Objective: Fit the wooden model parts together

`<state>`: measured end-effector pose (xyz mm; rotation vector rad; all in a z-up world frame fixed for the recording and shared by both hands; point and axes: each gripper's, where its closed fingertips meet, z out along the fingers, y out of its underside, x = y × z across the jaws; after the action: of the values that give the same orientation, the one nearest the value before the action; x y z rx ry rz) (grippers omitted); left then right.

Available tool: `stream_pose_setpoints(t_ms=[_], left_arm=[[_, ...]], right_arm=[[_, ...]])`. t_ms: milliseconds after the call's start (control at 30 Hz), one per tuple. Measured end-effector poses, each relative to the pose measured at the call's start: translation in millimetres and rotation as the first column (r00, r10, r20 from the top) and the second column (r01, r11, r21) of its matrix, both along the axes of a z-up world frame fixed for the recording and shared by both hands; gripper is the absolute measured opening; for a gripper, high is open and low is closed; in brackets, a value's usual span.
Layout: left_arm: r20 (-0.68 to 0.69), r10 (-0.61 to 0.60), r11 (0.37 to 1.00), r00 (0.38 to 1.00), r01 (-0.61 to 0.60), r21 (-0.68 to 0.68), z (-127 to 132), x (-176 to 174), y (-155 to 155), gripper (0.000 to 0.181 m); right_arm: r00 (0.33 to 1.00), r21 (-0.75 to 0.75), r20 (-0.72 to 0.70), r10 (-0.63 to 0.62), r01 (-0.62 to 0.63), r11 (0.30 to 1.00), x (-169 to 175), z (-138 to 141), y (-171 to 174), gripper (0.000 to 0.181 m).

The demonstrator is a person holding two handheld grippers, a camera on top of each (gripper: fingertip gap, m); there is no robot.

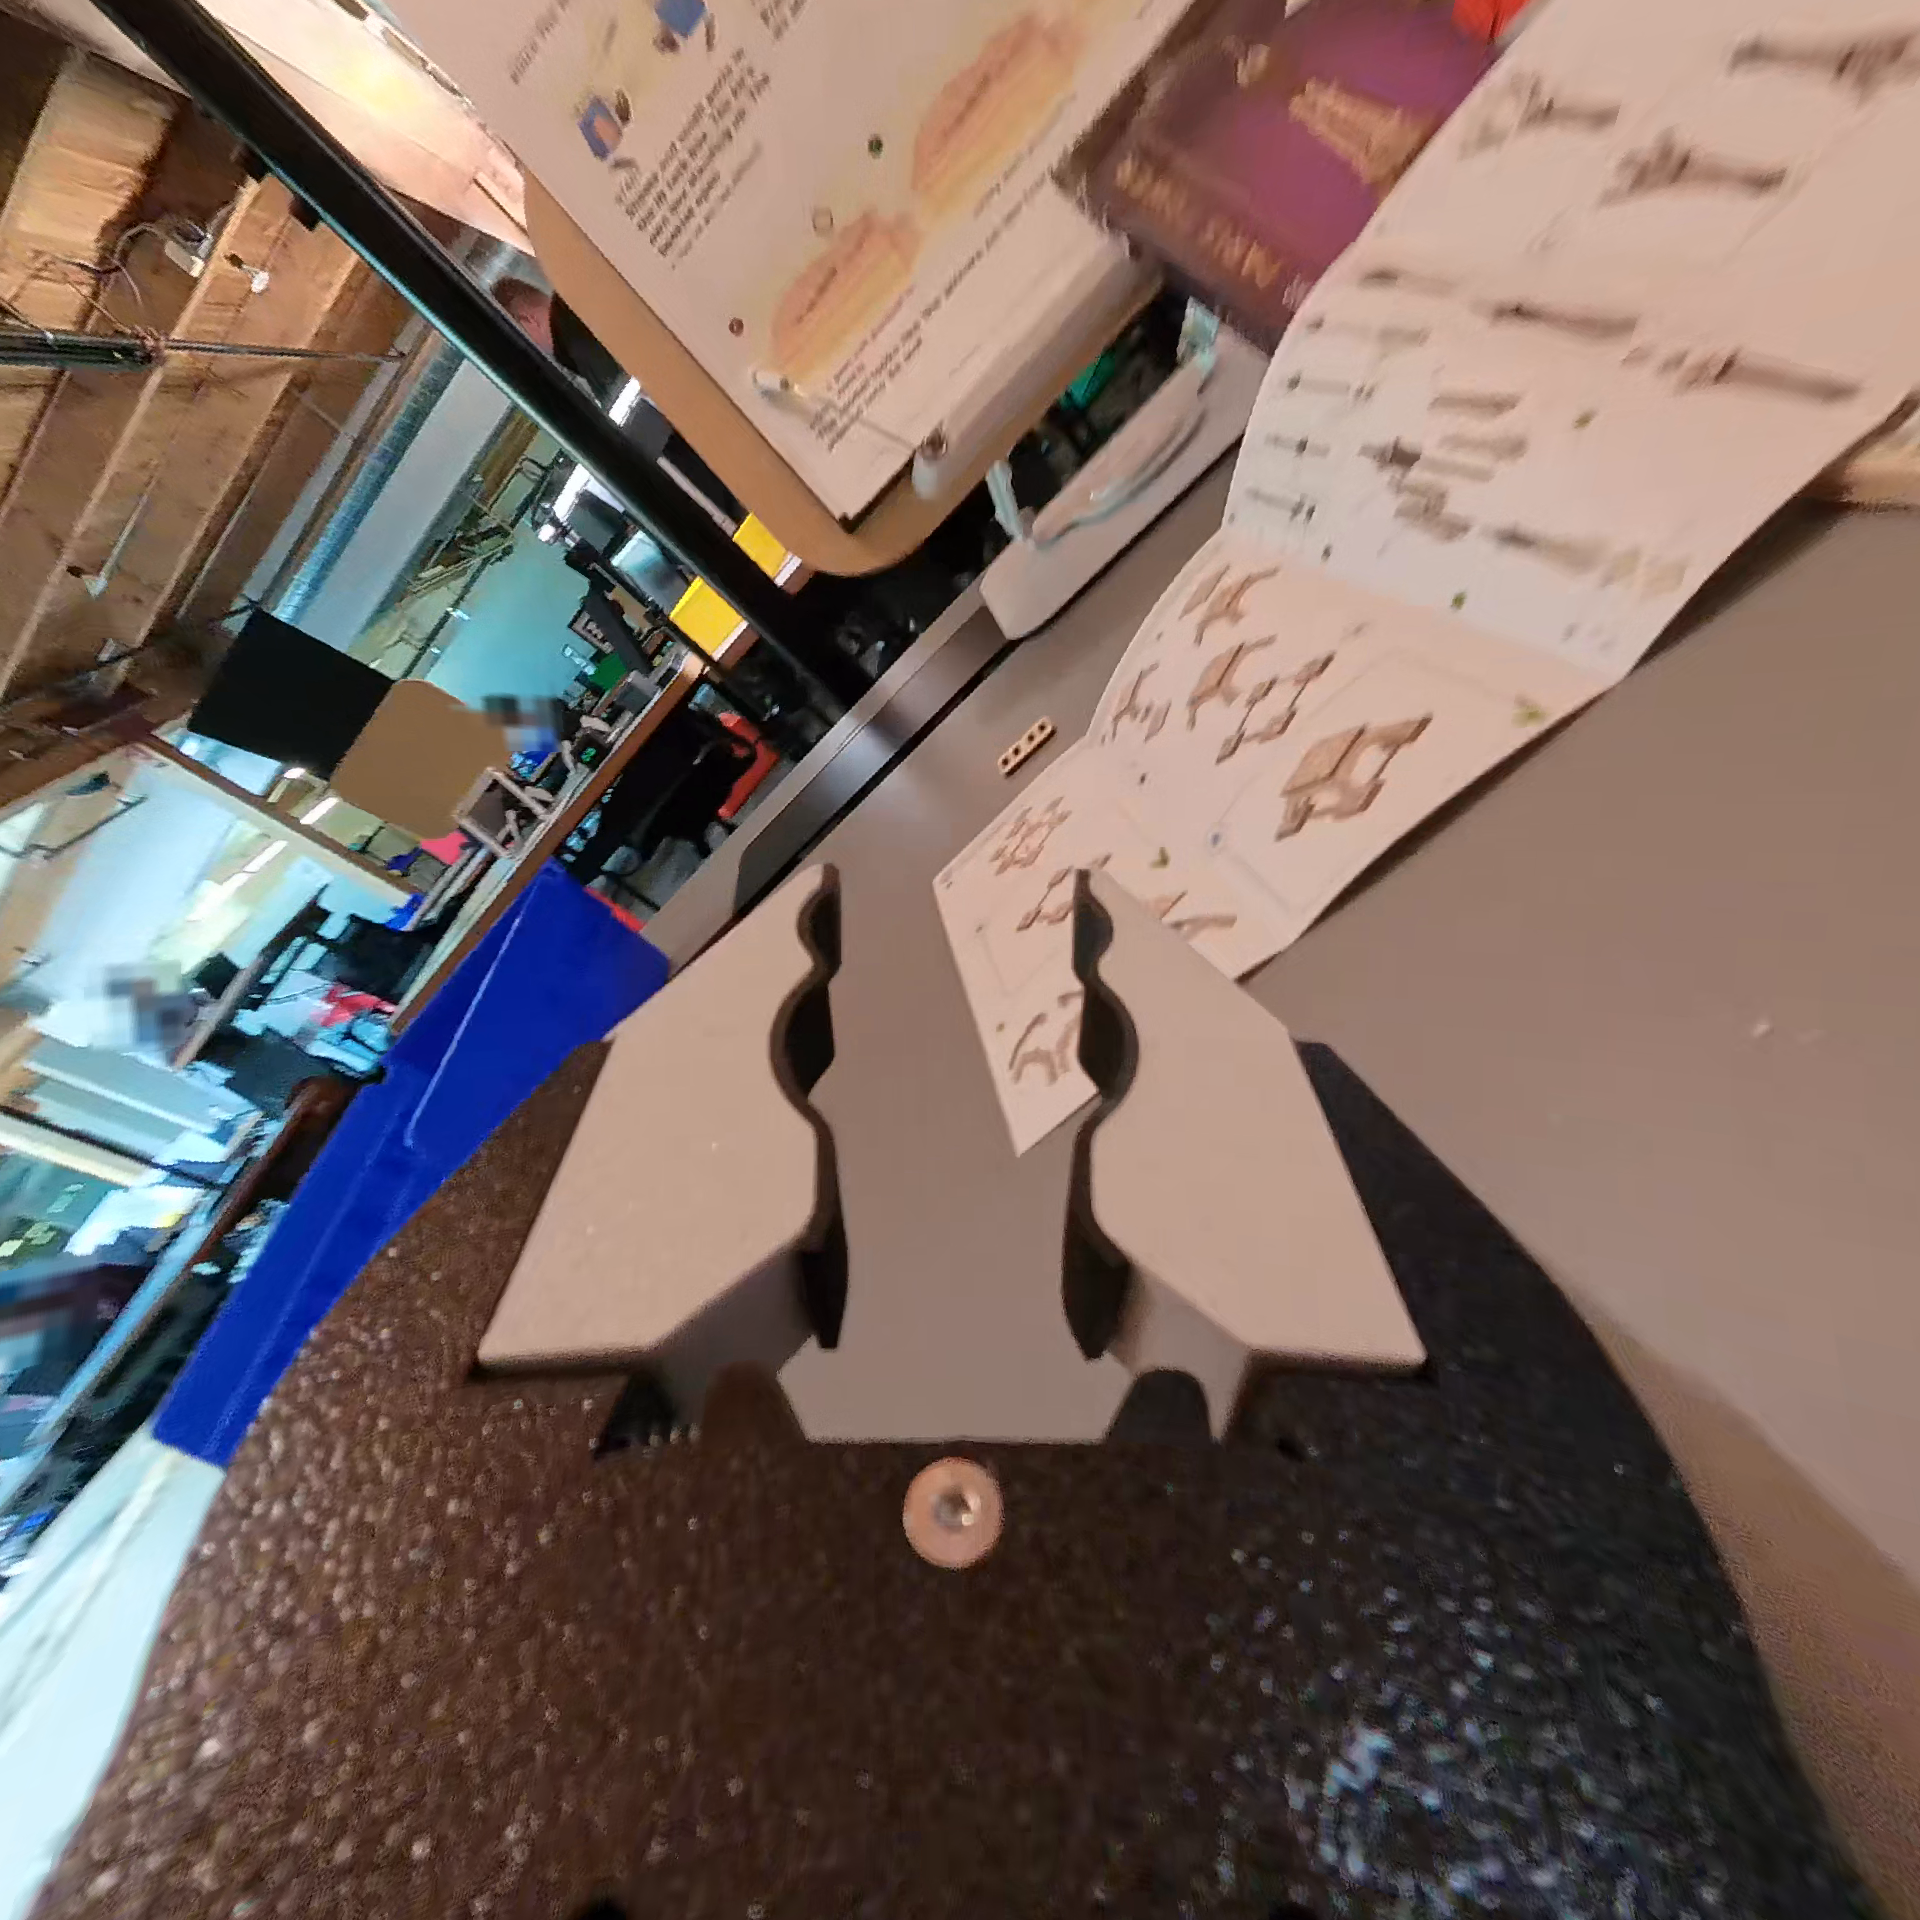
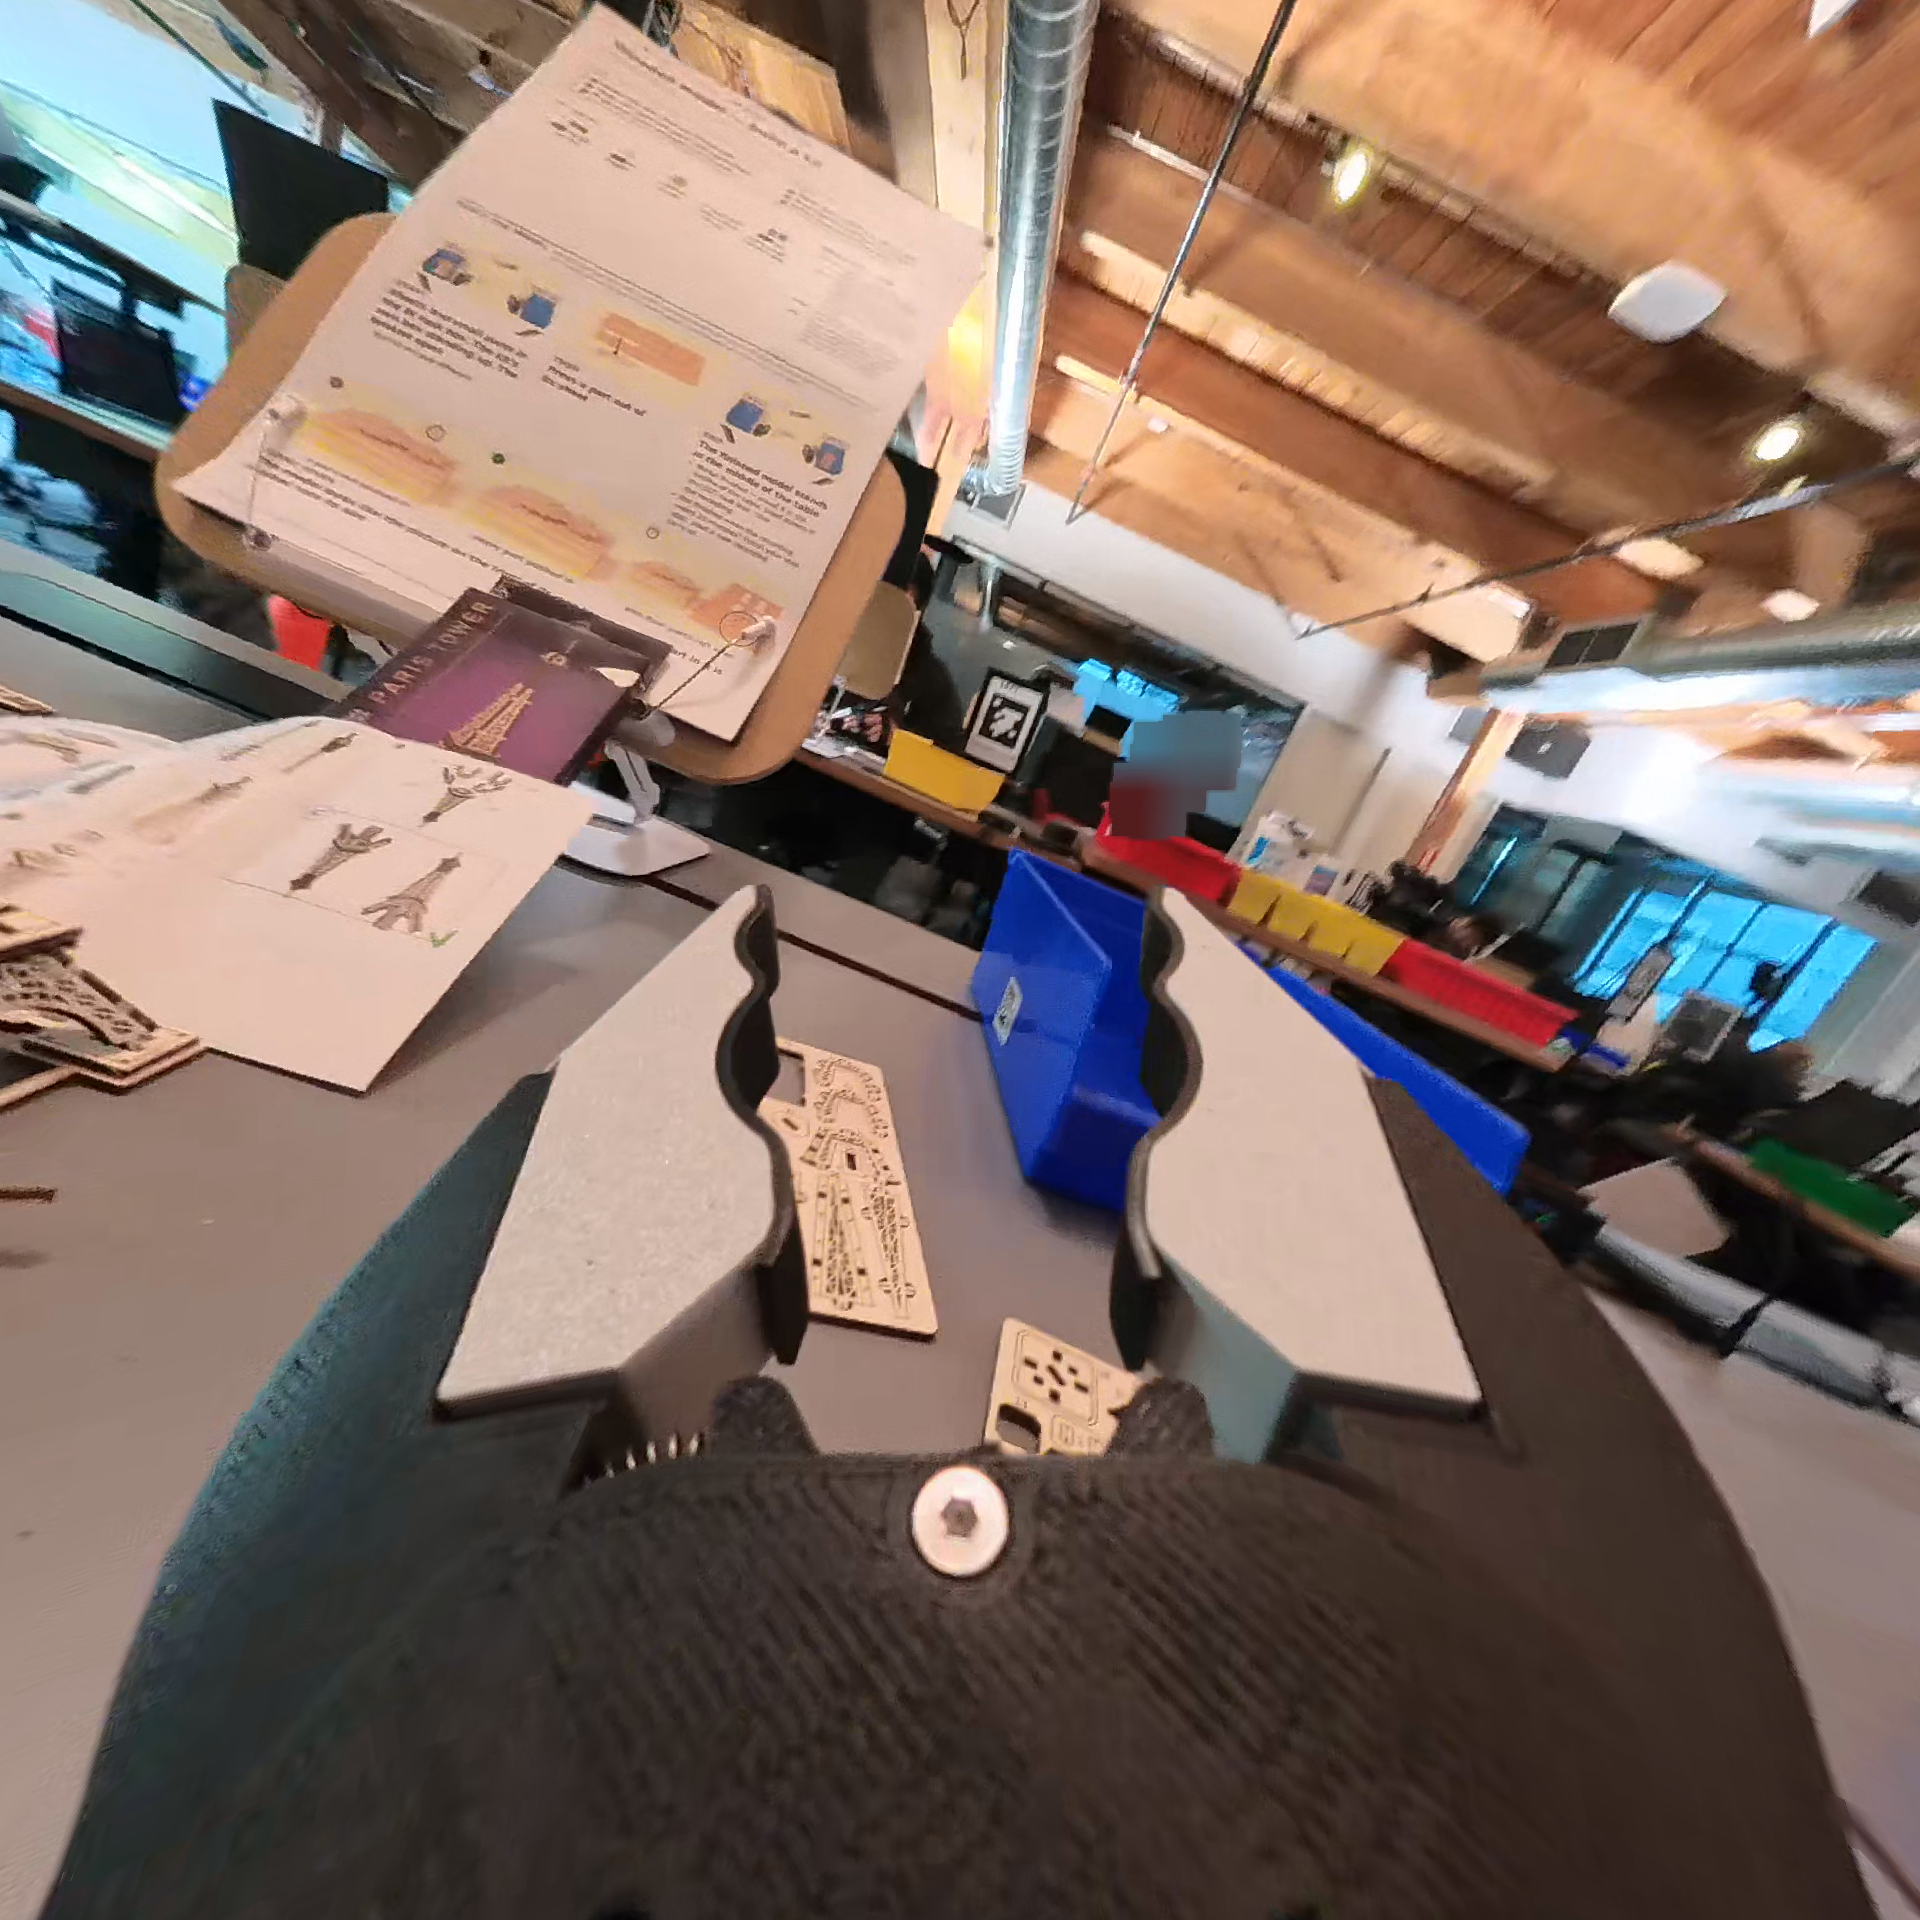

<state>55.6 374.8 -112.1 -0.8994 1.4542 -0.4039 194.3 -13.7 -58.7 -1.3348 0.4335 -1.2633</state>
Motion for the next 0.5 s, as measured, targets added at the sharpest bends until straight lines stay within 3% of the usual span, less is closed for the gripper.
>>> stream_pose_setpoints(t_ms=[67,200,267,367,433,500], left_arm=[[-0.032,0.024,0.999,0.999,-0.022,0.043,-8.7,-0.7,7.1,0.043],[-0.054,0.031,0.998,0.998,-0.034,-0.052,-16.4,3.0,8.1,0.043],[-0.086,0.029,0.994,0.996,-0.037,-0.103,-23.4,5.7,12.3,0.044],[-0.103,0.045,0.992,0.994,-0.057,-0.110,-27.3,7.9,16.4,0.042],[-0.119,0.047,0.991,0.992,-0.061,-0.122,-29.3,9.6,14.2,0.046],[-0.092,0.062,0.994,0.994,-0.069,-0.080,-26.7,1.7,13.6,0.046]], right_arm=[[0.993,-0.070,0.115,-0.027,0.035,0.997,-7.4,1.3,5.1,0.065],[0.995,-0.008,0.048,-0.084,0.085,0.996,5.2,2.3,-7.7,0.068],[0.998,-0.038,0.004,-0.055,0.055,0.998,8.8,-3.4,-2.0,0.074],[0.998,-0.131,-0.063,0.015,-0.023,0.991,10.7,-16.8,14.7,0.056],[0.991,-0.060,-0.129,-0.016,0.008,0.998,22.2,-15.4,3.5,0.056],[0.982,-0.061,-0.184,0.047,-0.059,0.996,22.3,-20.6,9.1,0.040]])
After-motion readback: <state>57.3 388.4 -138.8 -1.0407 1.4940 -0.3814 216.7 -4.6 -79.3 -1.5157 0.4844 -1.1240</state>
